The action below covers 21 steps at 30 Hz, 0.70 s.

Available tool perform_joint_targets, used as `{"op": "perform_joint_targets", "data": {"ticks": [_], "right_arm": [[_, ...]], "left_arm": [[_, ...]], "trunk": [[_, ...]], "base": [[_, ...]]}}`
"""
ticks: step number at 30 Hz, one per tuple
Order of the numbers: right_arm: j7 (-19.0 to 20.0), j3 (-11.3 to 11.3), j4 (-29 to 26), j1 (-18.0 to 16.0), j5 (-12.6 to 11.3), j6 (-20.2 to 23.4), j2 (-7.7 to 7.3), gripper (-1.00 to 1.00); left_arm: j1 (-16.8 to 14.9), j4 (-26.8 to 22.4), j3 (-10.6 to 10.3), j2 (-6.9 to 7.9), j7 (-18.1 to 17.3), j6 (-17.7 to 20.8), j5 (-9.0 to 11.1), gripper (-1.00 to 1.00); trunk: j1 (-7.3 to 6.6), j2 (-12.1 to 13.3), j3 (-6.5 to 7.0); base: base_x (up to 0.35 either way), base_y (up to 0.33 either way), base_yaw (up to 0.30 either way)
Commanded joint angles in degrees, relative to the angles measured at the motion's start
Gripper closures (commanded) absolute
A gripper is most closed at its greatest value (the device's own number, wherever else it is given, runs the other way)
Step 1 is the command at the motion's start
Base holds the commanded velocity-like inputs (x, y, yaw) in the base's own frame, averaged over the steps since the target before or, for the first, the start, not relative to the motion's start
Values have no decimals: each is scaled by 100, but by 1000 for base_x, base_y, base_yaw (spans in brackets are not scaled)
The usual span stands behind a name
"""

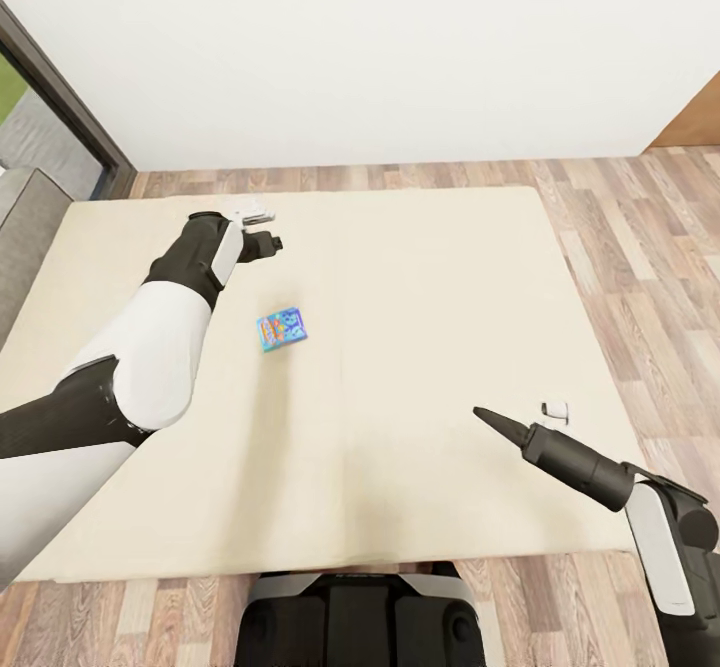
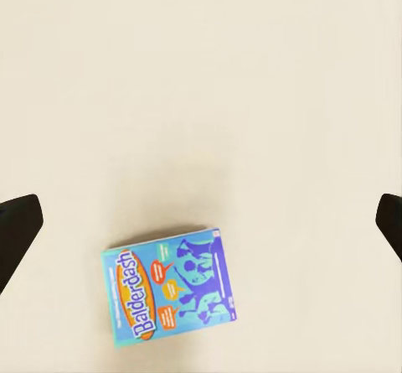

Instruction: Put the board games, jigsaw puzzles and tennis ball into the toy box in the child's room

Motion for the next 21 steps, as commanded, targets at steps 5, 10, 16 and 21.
{"op": "perform_joint_targets", "data": {"ticks": [5,10,16,21], "right_arm": [[187,-45,-23,0,-50,60,-4,-100],[654,-74,-62,6,-59,83,-4,-100],[1208,-187,-76,59,-61,94,2,-100],[1366,-361,-79,95,-61,92,8,-100]], "left_arm": [[-5,128,48,-22,-14,-89,-56,-100],[-5,153,49,-24,-13,-147,-56,-100],[-5,167,47,-25,-13,-210,-59,-100],[-5,294,46,-22,-13,-317,-58,-100]], "trunk": [[3,-9,-54],[3,-9,-101],[3,-9,-157],[3,-9,-204]], "base": [[0,0,0],[0,0,0],[0,0,0],[0,0,0]]}}
